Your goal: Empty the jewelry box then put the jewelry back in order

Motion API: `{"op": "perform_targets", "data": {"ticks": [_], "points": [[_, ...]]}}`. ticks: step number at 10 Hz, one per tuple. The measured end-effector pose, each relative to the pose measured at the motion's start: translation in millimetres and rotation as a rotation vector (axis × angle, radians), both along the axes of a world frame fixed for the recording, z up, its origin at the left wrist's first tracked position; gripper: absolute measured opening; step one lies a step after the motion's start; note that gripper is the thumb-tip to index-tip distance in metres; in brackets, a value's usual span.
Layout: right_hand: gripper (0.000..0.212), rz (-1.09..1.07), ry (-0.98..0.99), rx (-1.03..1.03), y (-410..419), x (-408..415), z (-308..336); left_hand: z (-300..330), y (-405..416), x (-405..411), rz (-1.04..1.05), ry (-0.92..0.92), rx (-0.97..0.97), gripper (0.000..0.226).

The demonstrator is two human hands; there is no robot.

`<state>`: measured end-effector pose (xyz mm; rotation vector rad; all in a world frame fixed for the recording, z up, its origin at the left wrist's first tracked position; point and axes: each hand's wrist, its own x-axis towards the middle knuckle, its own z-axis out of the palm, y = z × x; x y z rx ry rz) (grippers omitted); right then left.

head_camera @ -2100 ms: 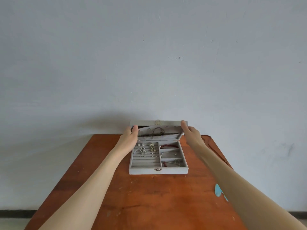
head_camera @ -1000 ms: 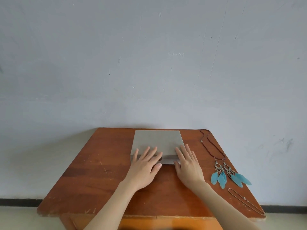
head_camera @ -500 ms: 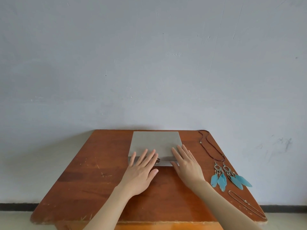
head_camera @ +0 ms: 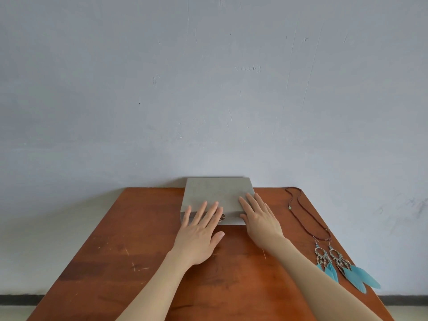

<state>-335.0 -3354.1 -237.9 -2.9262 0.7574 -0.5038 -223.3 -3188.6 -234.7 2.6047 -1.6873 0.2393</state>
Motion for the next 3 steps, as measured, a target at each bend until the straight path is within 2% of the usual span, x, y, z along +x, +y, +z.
{"op": "perform_targets", "data": {"ticks": [2, 3], "points": [[0.049, 0.014, 0.033, 0.048, -8, 6, 4, 2, -12, 8, 0.030, 0.050, 0.000, 0.059], [0.051, 0.023, 0.052, 0.134, -6, 6, 14, 10, -22, 13, 0.052, 0.117, -0.041, 0.055]]}}
